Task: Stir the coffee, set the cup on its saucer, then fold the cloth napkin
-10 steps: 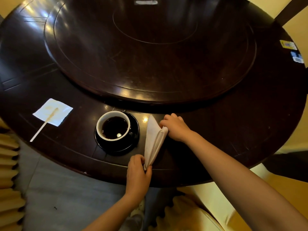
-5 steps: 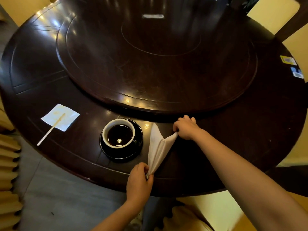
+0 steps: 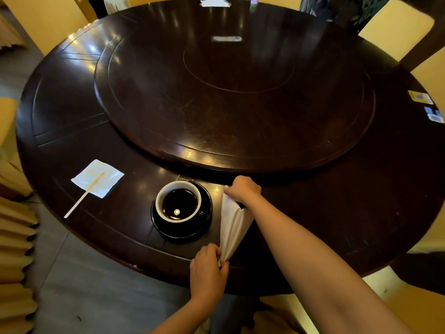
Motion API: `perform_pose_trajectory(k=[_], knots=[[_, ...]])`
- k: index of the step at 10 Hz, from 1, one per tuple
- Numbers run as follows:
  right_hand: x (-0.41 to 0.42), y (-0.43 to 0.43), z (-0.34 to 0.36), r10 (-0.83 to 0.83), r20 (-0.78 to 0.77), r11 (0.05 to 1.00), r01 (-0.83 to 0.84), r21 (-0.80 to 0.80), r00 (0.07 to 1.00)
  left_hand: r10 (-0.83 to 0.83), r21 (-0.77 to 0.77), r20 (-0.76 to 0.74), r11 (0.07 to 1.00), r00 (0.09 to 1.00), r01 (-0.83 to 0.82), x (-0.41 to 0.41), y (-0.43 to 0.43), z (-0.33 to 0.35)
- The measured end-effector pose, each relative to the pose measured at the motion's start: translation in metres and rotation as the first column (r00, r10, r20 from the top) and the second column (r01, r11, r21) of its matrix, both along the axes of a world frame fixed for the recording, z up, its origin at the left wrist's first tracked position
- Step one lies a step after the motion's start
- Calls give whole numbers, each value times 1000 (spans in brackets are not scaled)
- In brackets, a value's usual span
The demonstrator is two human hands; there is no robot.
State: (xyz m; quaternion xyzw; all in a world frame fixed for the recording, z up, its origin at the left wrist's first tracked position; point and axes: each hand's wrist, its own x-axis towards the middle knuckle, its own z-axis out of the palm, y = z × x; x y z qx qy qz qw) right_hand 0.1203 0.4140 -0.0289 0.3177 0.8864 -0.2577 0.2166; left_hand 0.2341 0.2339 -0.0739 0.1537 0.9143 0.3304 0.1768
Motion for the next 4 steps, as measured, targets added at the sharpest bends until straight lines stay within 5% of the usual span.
perform_pose_trajectory(k=[2, 4], knots=[[15, 8, 6, -39, -38, 998, 37, -49, 999, -47, -17, -5, 999, 999, 47, 0, -4, -1], [64, 13, 70, -161, -387, 986, 161, -33, 908, -125, -16, 134, 992, 983, 128, 0, -20, 7]])
